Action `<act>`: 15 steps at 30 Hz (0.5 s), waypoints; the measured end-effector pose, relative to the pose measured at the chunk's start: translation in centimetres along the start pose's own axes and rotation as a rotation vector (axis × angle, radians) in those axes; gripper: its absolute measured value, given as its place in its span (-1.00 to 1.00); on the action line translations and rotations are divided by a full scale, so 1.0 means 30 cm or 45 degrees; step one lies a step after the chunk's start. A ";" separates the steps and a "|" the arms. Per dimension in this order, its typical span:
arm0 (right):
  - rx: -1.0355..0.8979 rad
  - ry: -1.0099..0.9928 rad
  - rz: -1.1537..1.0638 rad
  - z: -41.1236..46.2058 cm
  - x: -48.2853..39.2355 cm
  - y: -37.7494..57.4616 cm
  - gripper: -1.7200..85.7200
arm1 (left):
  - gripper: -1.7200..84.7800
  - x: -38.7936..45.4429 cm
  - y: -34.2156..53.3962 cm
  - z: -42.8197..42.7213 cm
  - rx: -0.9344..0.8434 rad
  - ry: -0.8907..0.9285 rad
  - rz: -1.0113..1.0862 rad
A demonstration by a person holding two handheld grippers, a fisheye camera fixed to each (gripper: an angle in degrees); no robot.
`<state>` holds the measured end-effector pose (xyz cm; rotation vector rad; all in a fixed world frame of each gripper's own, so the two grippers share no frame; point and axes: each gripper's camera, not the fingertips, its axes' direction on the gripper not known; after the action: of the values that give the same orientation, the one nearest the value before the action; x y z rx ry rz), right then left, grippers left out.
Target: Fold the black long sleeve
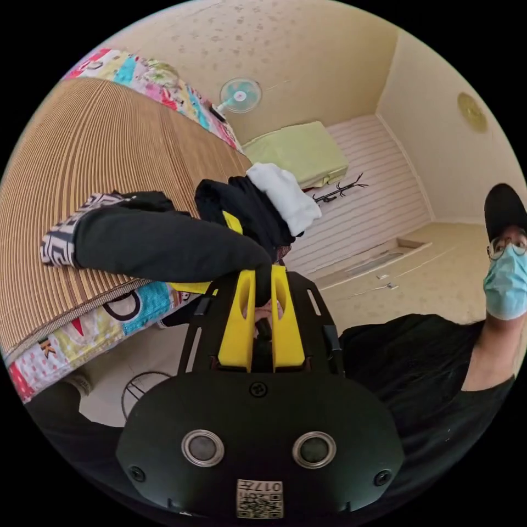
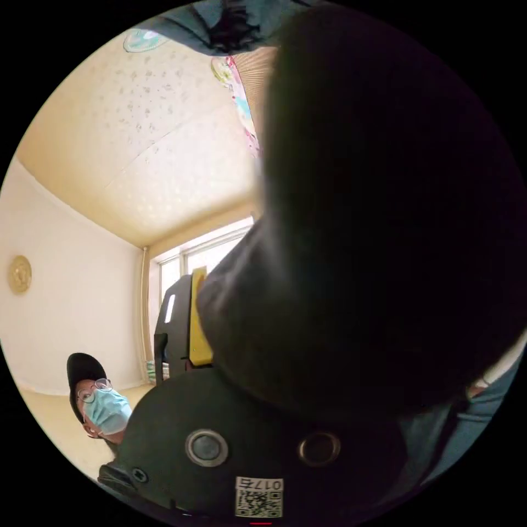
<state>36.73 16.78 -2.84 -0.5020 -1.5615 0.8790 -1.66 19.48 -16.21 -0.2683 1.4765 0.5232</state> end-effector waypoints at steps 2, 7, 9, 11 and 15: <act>0.021 -0.097 -0.052 -0.015 -0.102 0.015 -0.57 | -0.85 0.075 0.003 -0.019 0.040 0.014 0.091; -0.060 -0.186 -0.464 -0.015 -0.398 -0.046 -0.60 | -0.85 0.233 -0.069 -0.008 0.090 0.100 0.327; -0.046 -0.321 -0.656 -0.041 -0.495 -0.076 -0.61 | -0.84 0.265 -0.095 -0.011 0.143 0.145 0.407; -0.026 -0.348 -0.841 -0.091 -0.587 -0.096 -0.62 | -0.83 0.276 -0.116 -0.004 0.164 0.193 0.445; 0.230 -0.020 -0.809 -0.271 -0.561 -0.134 -0.66 | -0.80 0.211 -0.118 0.067 0.092 0.091 0.361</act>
<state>48.49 3.82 -10.54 0.1365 -1.5051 0.5207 1.90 18.47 -22.76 -0.0193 1.6104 0.6911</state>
